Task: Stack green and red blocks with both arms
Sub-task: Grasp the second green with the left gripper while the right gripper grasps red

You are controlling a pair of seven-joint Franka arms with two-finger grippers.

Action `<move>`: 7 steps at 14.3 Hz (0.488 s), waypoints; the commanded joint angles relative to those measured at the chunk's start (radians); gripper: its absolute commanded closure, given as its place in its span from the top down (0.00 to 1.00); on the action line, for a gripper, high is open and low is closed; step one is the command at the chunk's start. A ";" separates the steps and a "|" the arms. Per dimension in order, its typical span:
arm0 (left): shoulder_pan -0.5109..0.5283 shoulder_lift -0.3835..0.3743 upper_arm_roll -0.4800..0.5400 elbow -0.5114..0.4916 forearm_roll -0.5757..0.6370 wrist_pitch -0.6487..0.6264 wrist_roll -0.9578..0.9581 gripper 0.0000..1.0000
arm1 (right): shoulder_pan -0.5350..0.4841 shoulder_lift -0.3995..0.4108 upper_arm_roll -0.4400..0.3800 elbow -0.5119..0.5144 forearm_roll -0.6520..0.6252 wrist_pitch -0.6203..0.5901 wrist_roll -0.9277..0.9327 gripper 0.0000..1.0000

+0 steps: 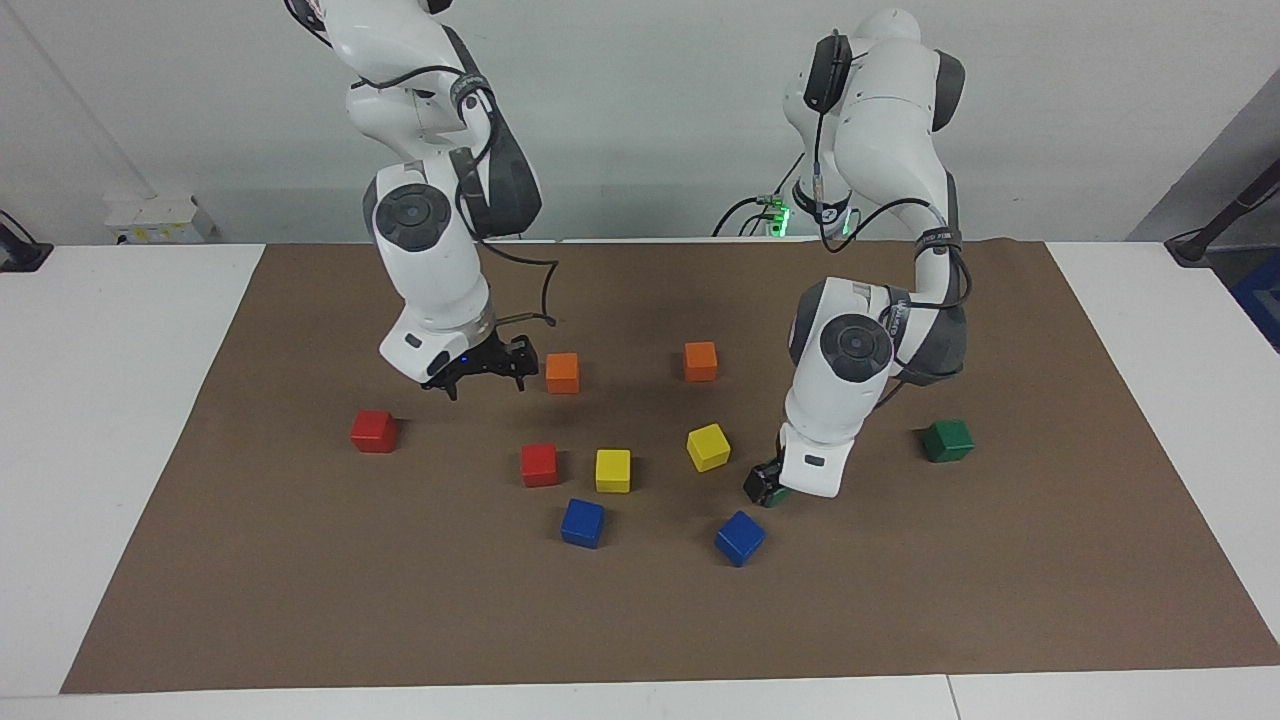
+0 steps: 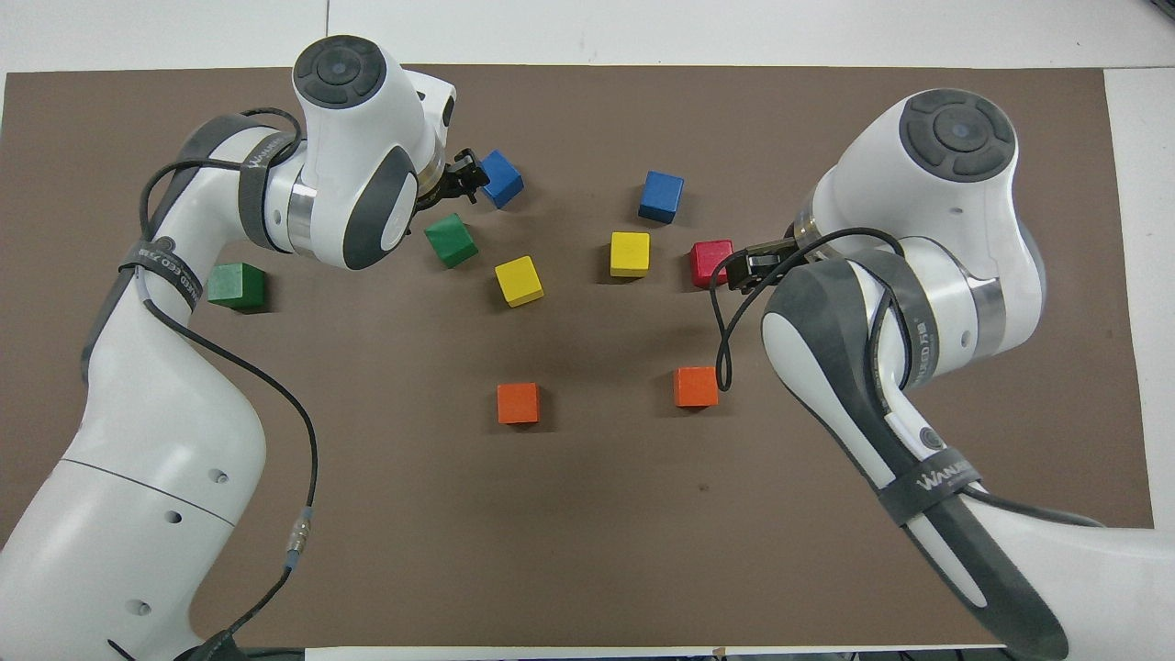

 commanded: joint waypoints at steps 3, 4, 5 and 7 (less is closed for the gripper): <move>-0.014 -0.006 0.005 -0.046 0.012 0.033 -0.002 1.00 | 0.012 0.012 -0.003 -0.007 0.005 0.034 0.031 1.00; -0.014 -0.008 0.005 -0.056 0.012 0.034 -0.002 1.00 | 0.004 0.015 -0.003 -0.020 0.005 0.055 0.029 1.00; -0.014 -0.008 0.003 -0.056 0.014 0.036 -0.002 1.00 | 0.004 0.030 -0.003 -0.024 0.005 0.089 0.029 1.00; -0.016 -0.008 0.003 -0.076 0.014 0.056 -0.002 1.00 | 0.001 0.074 -0.003 -0.029 0.005 0.165 0.028 1.00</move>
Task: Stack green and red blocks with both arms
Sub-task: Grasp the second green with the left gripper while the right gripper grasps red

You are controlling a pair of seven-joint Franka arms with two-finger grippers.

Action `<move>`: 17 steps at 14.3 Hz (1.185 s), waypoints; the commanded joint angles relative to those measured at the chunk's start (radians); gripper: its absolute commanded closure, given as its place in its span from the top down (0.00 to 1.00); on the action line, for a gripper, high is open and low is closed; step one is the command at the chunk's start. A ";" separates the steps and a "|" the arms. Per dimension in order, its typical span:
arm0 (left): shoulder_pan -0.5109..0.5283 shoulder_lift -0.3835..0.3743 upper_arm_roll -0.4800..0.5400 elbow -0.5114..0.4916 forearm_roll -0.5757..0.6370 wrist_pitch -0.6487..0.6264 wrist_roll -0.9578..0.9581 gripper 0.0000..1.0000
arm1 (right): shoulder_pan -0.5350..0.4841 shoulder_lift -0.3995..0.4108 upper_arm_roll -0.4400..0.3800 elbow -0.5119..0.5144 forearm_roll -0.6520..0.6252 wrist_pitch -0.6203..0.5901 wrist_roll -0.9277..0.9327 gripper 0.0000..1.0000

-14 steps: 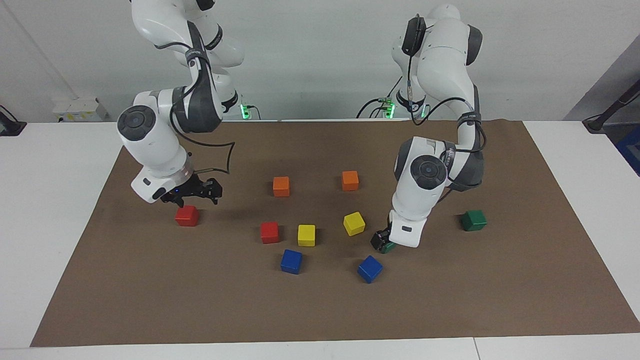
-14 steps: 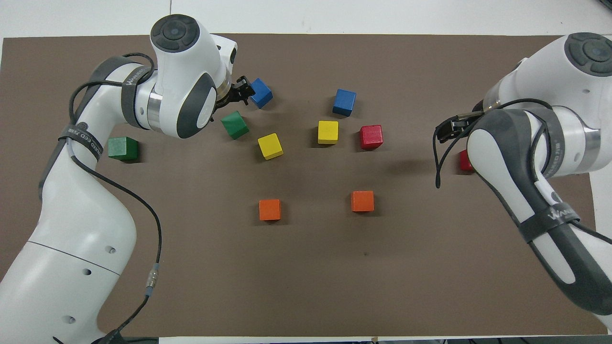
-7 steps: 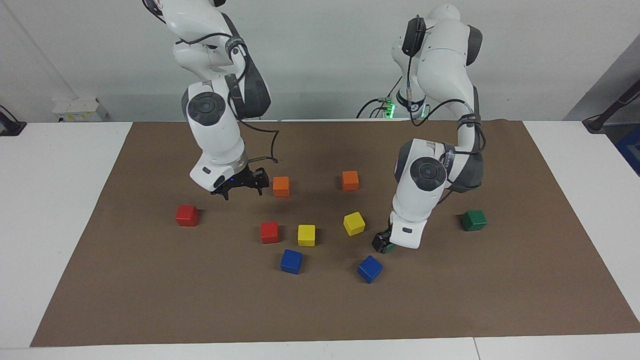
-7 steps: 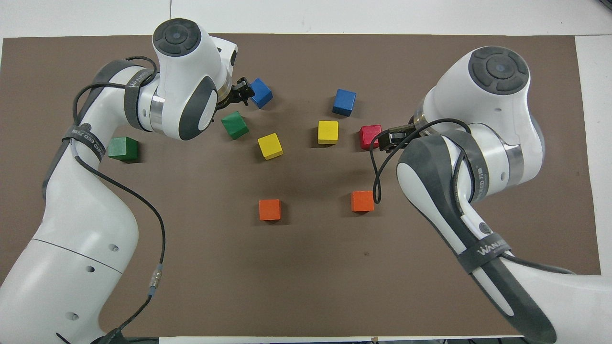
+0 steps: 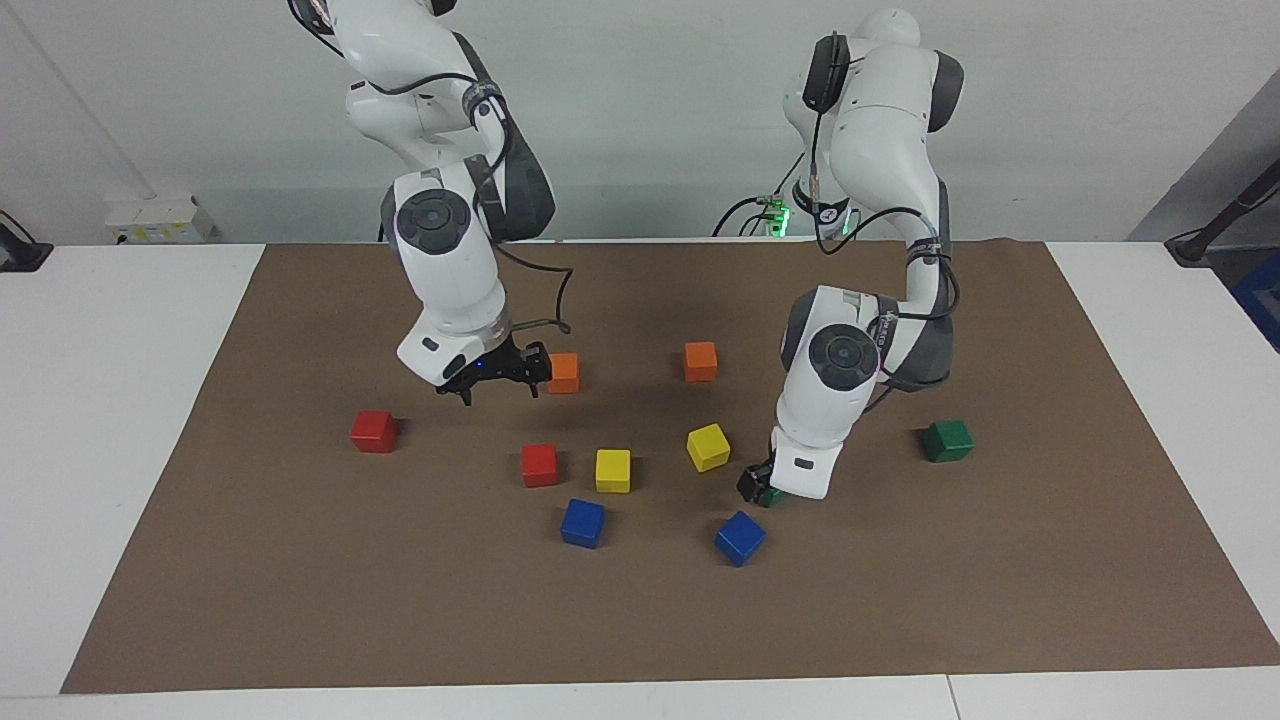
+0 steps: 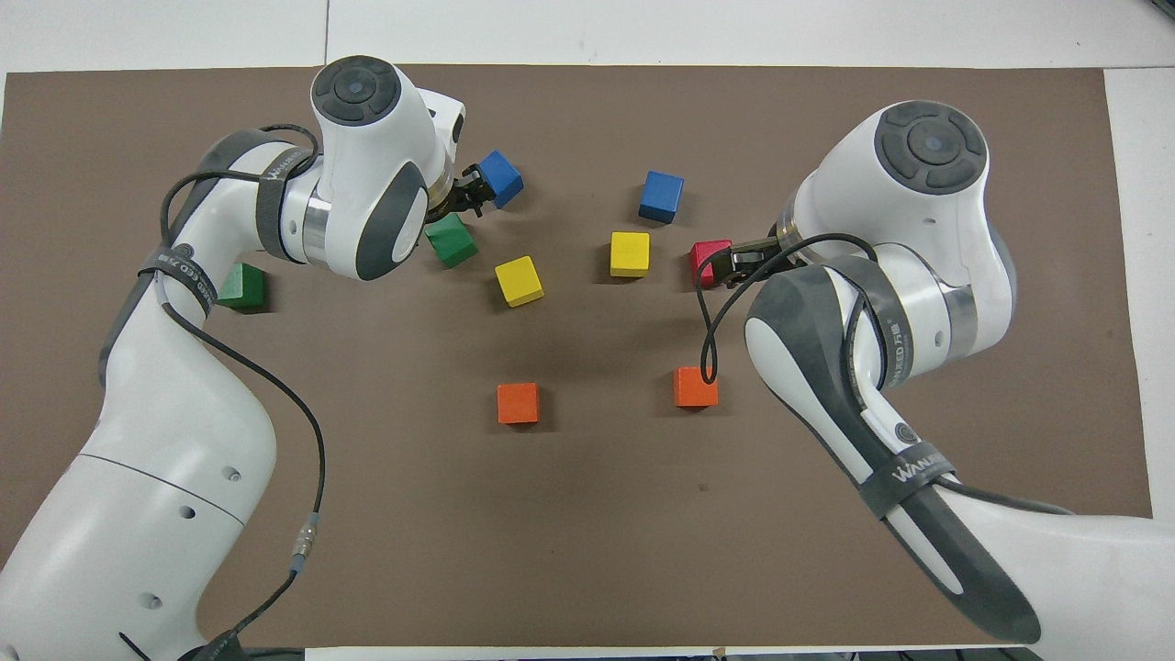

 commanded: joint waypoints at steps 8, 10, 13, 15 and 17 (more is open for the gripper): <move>-0.010 -0.034 0.006 -0.118 0.011 0.109 -0.002 1.00 | -0.015 0.029 0.002 -0.008 0.008 0.006 0.019 1.00; -0.008 -0.039 0.004 -0.140 0.009 0.125 -0.002 1.00 | -0.015 0.025 0.002 -0.011 0.008 0.006 0.025 1.00; -0.006 -0.039 0.004 -0.141 0.003 0.131 -0.002 1.00 | -0.030 0.026 0.000 -0.009 0.005 0.018 0.028 1.00; -0.006 -0.039 0.004 -0.141 0.001 0.131 -0.002 1.00 | -0.028 0.028 0.000 -0.006 -0.006 0.046 0.044 1.00; -0.008 -0.039 0.003 -0.141 0.000 0.129 -0.010 1.00 | -0.035 0.031 -0.001 -0.006 -0.006 0.058 0.042 1.00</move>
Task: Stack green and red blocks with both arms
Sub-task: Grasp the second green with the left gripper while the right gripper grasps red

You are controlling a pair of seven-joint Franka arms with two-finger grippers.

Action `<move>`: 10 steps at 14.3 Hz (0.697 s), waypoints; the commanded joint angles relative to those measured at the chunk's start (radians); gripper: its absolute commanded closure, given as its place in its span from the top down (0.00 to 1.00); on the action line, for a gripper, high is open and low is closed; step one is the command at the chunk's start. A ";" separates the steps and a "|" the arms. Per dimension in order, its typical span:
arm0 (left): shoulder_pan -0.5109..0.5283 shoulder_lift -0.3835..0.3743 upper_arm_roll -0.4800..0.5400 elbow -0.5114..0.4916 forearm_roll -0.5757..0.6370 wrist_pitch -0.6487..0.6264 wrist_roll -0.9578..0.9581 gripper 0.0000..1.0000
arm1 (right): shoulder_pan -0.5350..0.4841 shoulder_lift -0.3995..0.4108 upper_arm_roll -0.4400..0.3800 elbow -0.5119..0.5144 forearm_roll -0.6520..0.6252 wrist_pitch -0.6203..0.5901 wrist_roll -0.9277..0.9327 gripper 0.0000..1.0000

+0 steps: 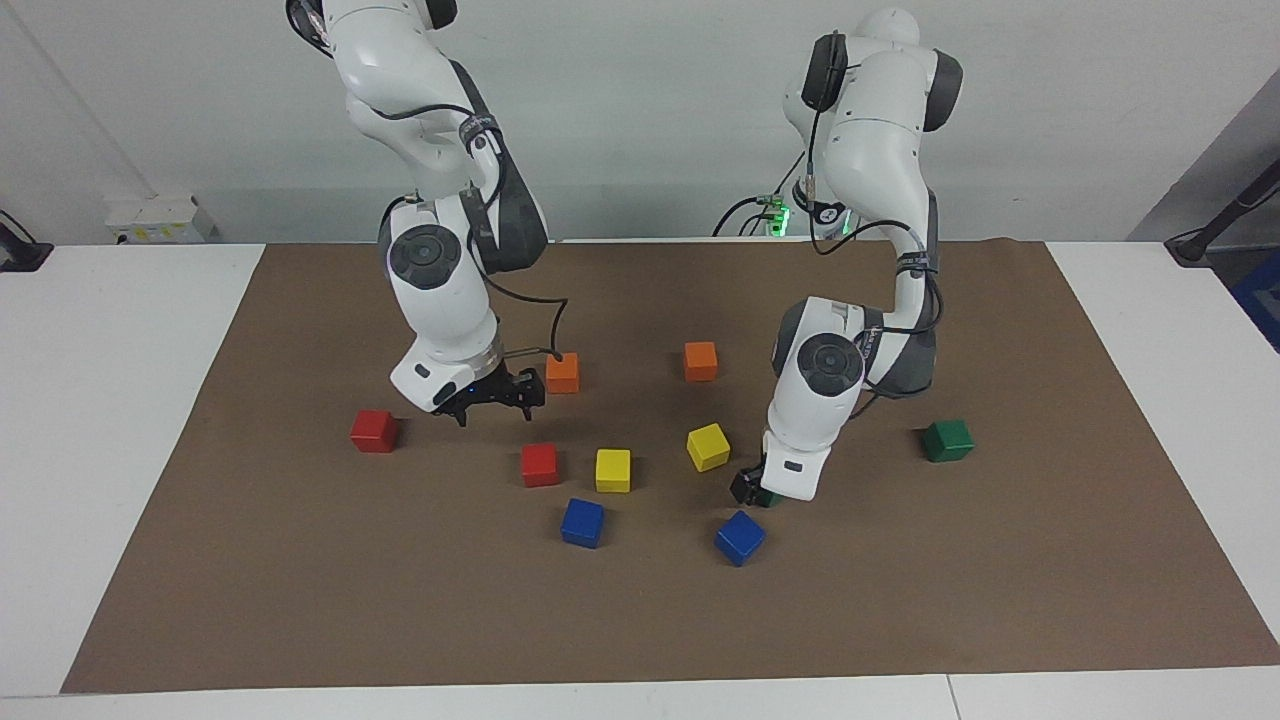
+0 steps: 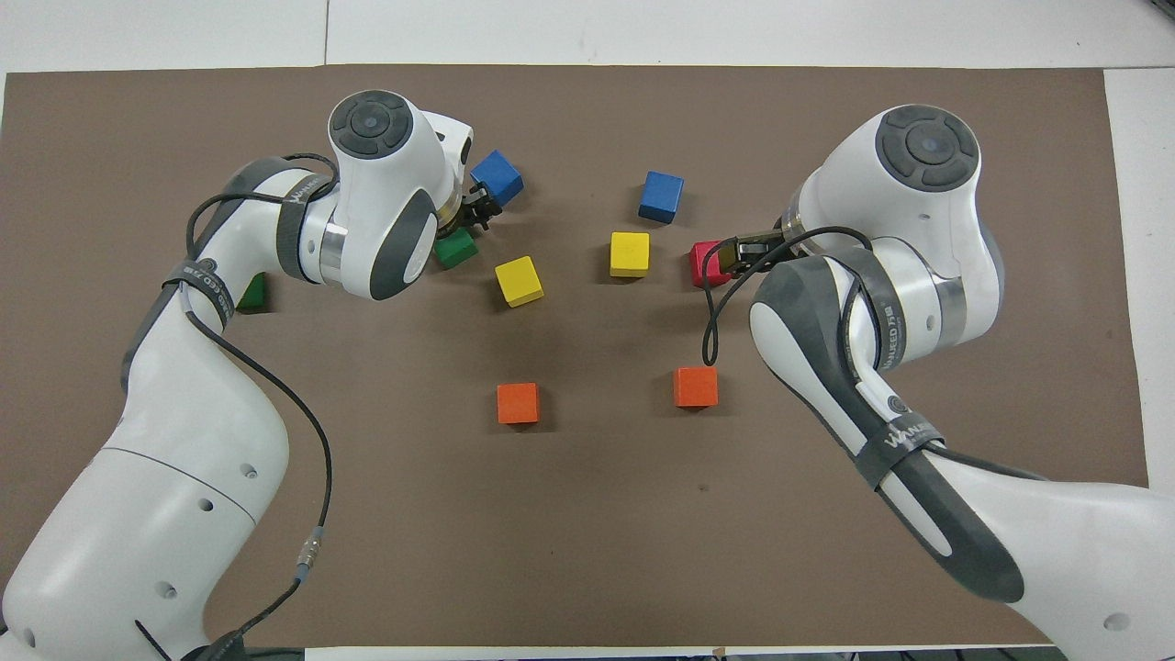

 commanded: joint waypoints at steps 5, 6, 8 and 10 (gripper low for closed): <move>-0.004 -0.036 0.005 -0.053 -0.011 0.025 -0.011 0.98 | -0.012 -0.001 0.008 0.011 -0.003 0.082 0.042 1.00; -0.004 -0.036 0.005 -0.053 -0.011 0.025 -0.012 0.92 | -0.011 0.000 0.010 0.012 -0.004 0.095 0.062 1.00; -0.002 -0.036 0.005 -0.051 -0.011 0.023 -0.012 0.78 | 0.000 0.008 0.010 0.019 -0.004 0.097 0.071 1.00; -0.001 -0.036 0.005 -0.051 -0.011 0.022 -0.012 0.64 | 0.005 0.025 0.010 0.038 -0.004 0.097 0.071 1.00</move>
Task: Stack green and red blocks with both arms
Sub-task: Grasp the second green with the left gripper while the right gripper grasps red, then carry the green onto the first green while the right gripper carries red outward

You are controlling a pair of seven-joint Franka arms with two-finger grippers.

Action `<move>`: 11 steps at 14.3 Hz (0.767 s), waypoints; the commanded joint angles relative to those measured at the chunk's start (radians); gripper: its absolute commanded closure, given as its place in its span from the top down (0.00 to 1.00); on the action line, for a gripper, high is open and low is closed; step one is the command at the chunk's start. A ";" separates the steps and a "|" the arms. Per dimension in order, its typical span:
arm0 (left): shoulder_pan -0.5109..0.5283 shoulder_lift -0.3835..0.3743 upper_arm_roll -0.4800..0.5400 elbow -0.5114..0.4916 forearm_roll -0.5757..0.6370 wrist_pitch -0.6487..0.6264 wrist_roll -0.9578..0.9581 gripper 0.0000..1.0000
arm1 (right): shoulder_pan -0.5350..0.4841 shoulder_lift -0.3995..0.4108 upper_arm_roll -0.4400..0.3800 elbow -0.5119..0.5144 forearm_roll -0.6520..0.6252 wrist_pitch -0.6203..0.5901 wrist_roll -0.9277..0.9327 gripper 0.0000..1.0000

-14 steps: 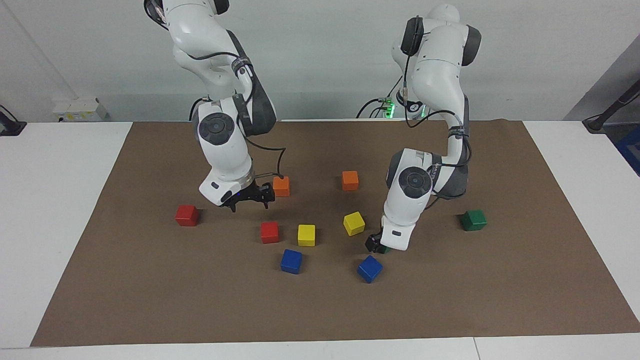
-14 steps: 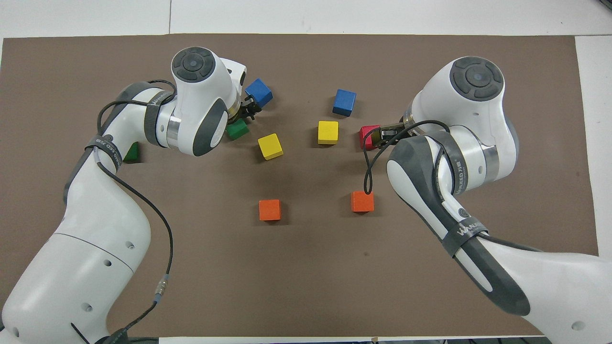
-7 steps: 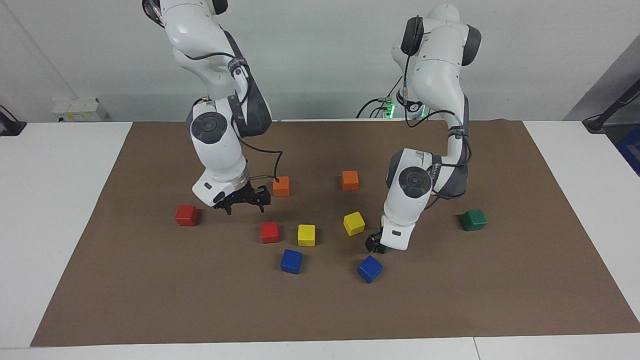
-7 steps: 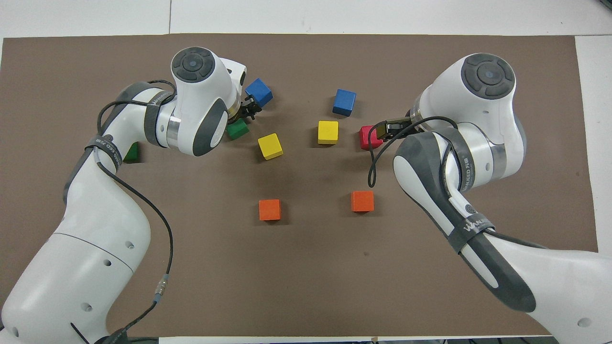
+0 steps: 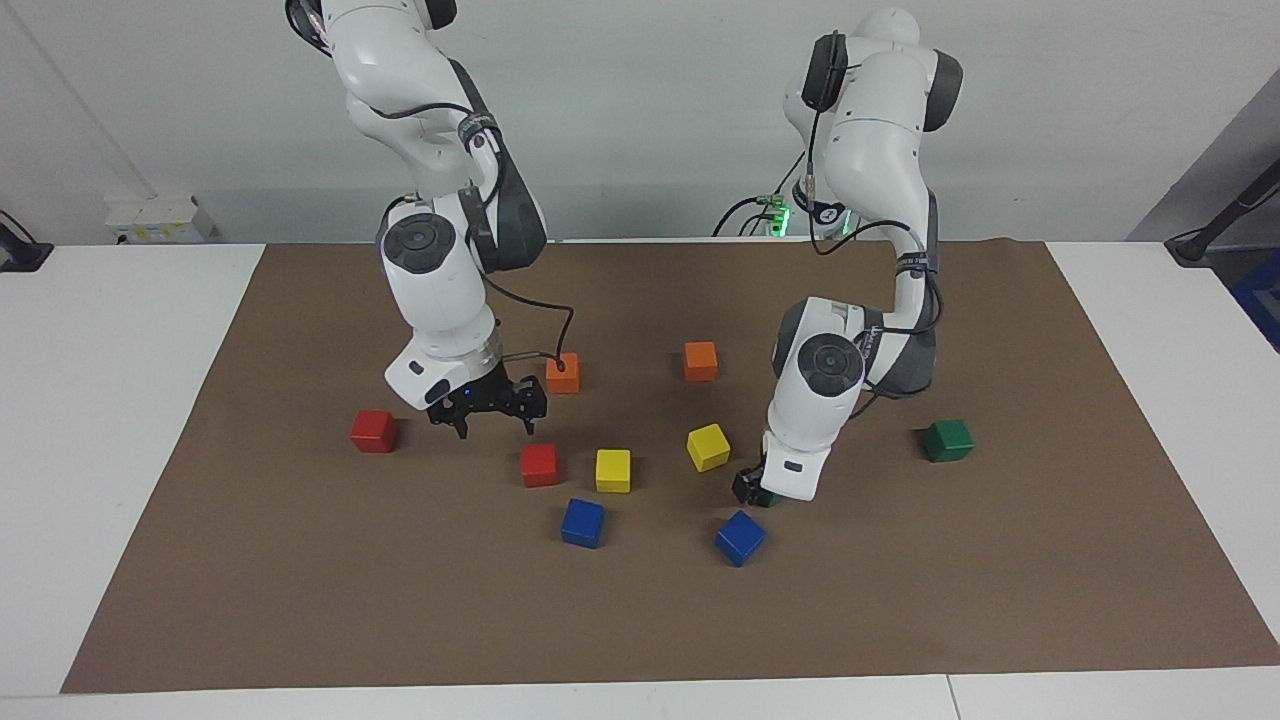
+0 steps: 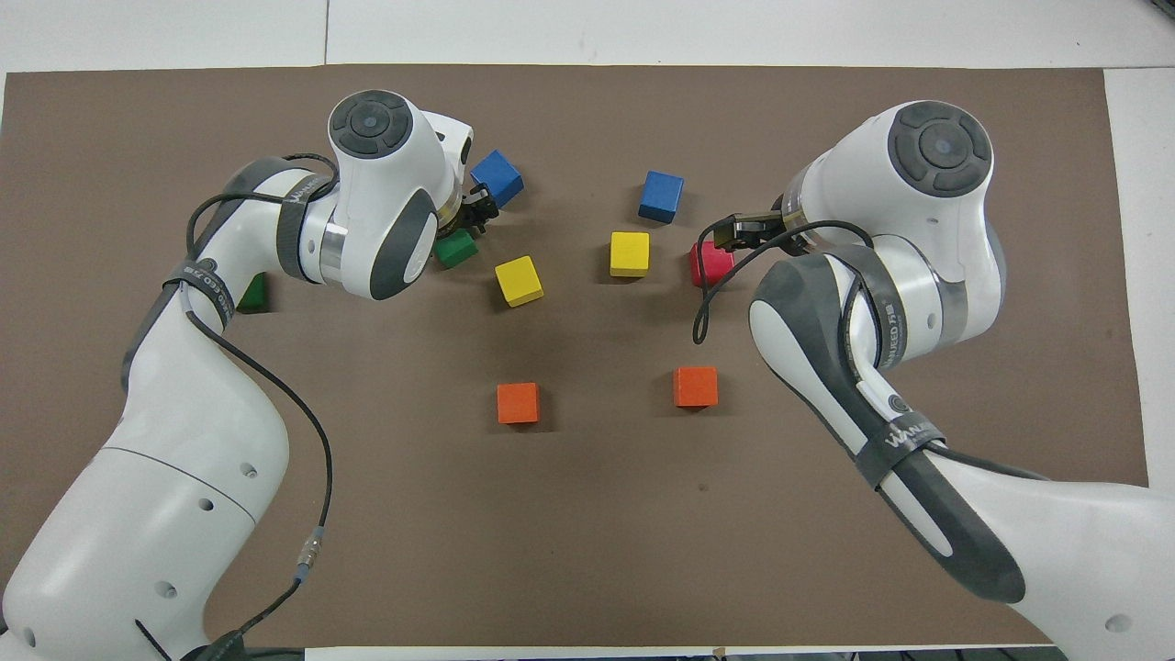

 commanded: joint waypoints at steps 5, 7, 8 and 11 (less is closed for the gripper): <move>-0.003 -0.037 0.006 -0.049 -0.007 0.000 -0.012 0.00 | 0.048 0.082 0.005 0.031 -0.009 0.045 0.021 1.00; 0.007 -0.039 0.009 -0.024 0.005 -0.055 -0.004 0.00 | 0.048 0.111 0.005 0.031 -0.047 0.061 0.021 1.00; 0.013 -0.042 0.009 -0.003 0.005 -0.080 0.004 0.00 | 0.048 0.124 0.007 0.031 -0.053 0.074 0.021 1.00; 0.059 -0.110 0.008 -0.013 -0.006 -0.139 0.126 0.00 | 0.047 0.142 0.005 0.031 -0.053 0.093 0.019 1.00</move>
